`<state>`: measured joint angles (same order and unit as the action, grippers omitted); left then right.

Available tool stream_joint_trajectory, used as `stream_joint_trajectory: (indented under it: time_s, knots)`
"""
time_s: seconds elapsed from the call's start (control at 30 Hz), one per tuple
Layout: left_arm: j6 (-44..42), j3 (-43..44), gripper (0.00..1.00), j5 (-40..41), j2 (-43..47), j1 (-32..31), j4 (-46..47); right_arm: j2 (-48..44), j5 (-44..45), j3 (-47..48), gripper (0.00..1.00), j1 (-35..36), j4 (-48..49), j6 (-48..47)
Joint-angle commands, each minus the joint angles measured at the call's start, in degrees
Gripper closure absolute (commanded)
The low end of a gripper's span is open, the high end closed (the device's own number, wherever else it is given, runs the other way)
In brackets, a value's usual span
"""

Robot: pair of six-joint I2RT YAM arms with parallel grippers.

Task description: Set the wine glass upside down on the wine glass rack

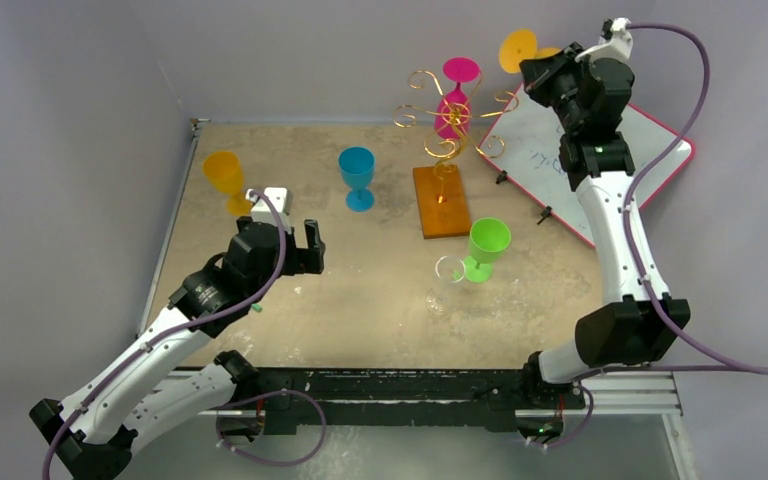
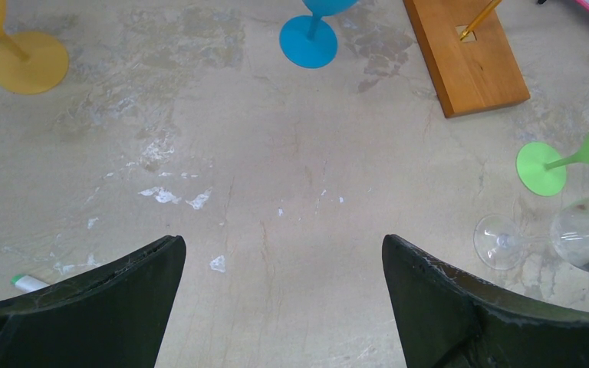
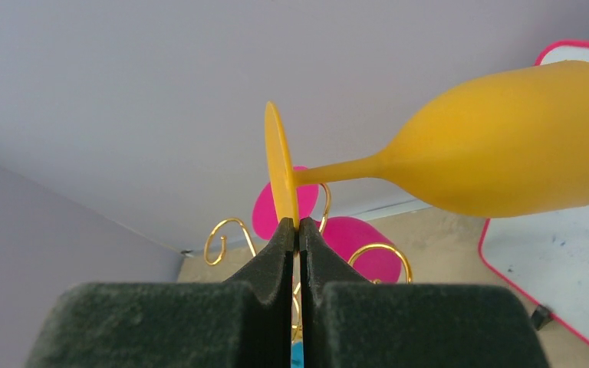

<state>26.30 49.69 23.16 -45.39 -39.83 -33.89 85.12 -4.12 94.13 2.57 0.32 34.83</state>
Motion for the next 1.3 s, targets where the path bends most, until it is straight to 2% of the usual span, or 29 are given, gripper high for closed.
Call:
stream_joint_trajectory:
  time_s: [0.0, 0.37, 1.27]
  knots:
    - [-1.0, -0.3, 0.0, -0.3, 0.5, -0.1, 2.7, 0.7, -2.5, -0.2, 1.0, -1.3, 3.6, 7.7]
    - [-1.0, -0.5, 0.0, 0.0, 1.6, -0.1, 2.7, 2.6, -6.9, -1.6, 1.0, -2.6, 3.9, 13.1]
    - [-1.1, -0.6, 0.0, -0.4, 1.2, -0.1, 2.8, 4.4, -17.5, -5.2, 1.0, -3.4, 5.9, 15.0]
